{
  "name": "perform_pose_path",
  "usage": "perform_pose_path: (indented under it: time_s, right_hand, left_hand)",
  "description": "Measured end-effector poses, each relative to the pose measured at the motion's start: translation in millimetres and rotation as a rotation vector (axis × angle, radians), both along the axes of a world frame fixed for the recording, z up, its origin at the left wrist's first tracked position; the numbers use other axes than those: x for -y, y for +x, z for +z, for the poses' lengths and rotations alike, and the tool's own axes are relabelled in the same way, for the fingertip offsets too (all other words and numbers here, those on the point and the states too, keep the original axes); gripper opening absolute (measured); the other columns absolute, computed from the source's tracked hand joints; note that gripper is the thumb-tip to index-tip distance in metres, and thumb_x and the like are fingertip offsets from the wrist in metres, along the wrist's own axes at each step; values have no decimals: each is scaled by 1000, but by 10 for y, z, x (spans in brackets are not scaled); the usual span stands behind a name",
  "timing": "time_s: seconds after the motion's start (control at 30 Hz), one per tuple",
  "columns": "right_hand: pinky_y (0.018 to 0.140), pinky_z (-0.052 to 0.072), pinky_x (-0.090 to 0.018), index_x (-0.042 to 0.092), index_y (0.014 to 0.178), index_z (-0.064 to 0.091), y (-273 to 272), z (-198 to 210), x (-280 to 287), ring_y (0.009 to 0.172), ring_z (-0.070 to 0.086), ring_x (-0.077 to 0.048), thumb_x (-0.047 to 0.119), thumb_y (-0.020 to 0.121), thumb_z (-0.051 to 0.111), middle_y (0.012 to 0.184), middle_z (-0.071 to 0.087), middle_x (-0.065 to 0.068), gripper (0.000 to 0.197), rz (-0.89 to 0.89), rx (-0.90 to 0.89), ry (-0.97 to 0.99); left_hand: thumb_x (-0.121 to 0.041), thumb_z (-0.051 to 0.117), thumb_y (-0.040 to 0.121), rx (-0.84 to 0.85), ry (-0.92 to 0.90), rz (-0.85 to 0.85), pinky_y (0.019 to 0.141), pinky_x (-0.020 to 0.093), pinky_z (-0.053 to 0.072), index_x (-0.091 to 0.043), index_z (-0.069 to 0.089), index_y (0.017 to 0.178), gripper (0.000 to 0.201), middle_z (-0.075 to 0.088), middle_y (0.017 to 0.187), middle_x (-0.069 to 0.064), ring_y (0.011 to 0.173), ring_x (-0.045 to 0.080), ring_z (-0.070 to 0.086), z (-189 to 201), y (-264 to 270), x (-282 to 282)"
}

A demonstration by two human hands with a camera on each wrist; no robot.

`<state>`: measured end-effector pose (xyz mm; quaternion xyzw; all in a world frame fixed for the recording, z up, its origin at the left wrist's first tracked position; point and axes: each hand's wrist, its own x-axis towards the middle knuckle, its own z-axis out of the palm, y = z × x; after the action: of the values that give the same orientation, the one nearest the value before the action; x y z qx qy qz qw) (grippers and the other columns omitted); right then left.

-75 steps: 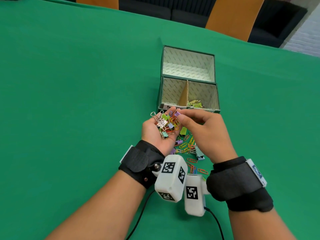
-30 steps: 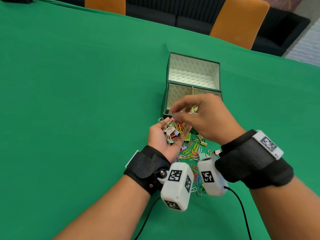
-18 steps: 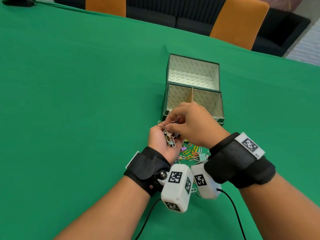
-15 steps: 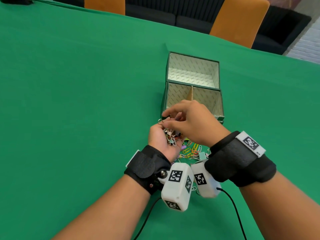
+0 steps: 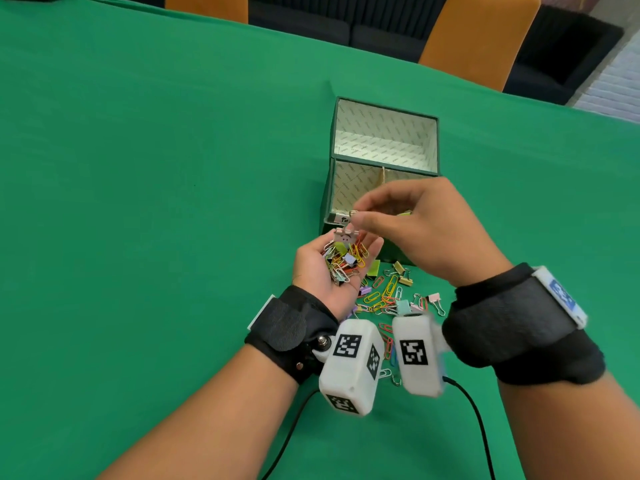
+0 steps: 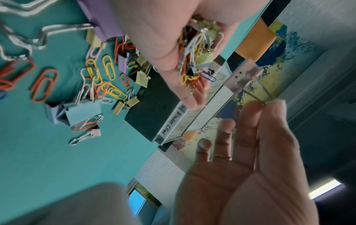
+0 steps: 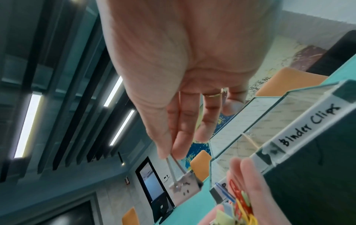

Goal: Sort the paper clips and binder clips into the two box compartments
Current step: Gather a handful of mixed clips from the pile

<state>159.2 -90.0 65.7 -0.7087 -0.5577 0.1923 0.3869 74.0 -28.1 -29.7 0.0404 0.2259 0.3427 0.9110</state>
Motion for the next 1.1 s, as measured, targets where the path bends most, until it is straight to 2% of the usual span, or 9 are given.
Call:
perform_pose_path:
  time_s: [0.07, 0.23, 0.37, 0.43, 0.53, 0.73, 0.83, 0.97, 1.1]
  right_hand:
    - [66, 56, -21, 20, 80, 74, 21, -49, 52, 67, 71, -14, 20, 79, 78, 72, 74, 2, 3, -10, -69, 6]
    - [65, 51, -17, 22, 76, 74, 290, -58, 61, 62, 64, -3, 17, 76, 80, 68, 73, 7, 9, -243, -180, 201]
    - [72, 55, -24, 27, 73, 70, 568, -89, -58, 68, 65, -6, 21, 77, 79, 74, 71, 8, 12, -468, -49, 316]
    - [77, 56, -27, 28, 75, 70, 652, -172, -101, 70, 63, -5, 25, 79, 78, 73, 68, 12, 9, -511, 53, 206]
    - [75, 49, -26, 27, 85, 74, 655, -316, -69, 73, 58, -10, 31, 81, 74, 72, 63, 11, 6, -485, 234, -82]
    - [55, 43, -14, 28, 78, 74, 274, -270, 104, 59, 54, -1, 31, 80, 75, 67, 66, 15, 4, -270, 163, -9]
    - [67, 50, -21, 33, 80, 74, 90, -300, 166, 69, 61, -6, 29, 78, 77, 75, 70, 11, 5, -88, 163, -105]
    - [80, 44, -28, 36, 100, 74, 23, -380, 118, 87, 56, -11, 29, 78, 77, 86, 62, 11, 23, -2, 333, -199]
    - [83, 43, -31, 36, 108, 72, -6, -424, 65, 93, 51, -15, 31, 79, 75, 91, 54, 3, 30, 27, 417, -221]
  left_hand:
    - [-13, 39, 97, 7, -5, 0, 71, 41, 60, 6, 66, 87, 35, 69, 84, 21, 71, 30, 70, -13, -1, -4]
    - [-17, 39, 99, 45, -40, -31, 77, 45, 57, 6, 64, 95, 34, 68, 82, 20, 73, 30, 70, -33, -26, -25]
    - [-18, 39, 99, 54, -43, -45, 79, 46, 56, 6, 64, 96, 34, 68, 83, 20, 72, 30, 70, -21, -31, -29]
    - [-18, 39, 99, 56, -41, -46, 80, 45, 56, 5, 64, 96, 34, 68, 85, 20, 74, 29, 70, -25, -36, -30]
    - [-18, 40, 99, 55, -39, -42, 80, 45, 56, 6, 64, 96, 34, 68, 87, 20, 75, 29, 70, -28, -47, -35]
    - [-18, 39, 99, 35, -34, -32, 75, 42, 58, 6, 64, 96, 35, 68, 85, 20, 73, 29, 70, -36, -21, -48]
    - [-21, 37, 99, 4, 10, -46, 67, 31, 57, 1, 63, 96, 34, 69, 86, 16, 79, 25, 67, -43, -13, -55]
    - [-22, 36, 99, 0, 24, -67, 67, 29, 58, 1, 63, 98, 36, 68, 91, 18, 80, 25, 67, -52, -26, -56]
    - [-23, 37, 99, -5, 19, -82, 91, 34, 49, 2, 64, 101, 36, 67, 99, 20, 91, 27, 63, -49, -39, -45]
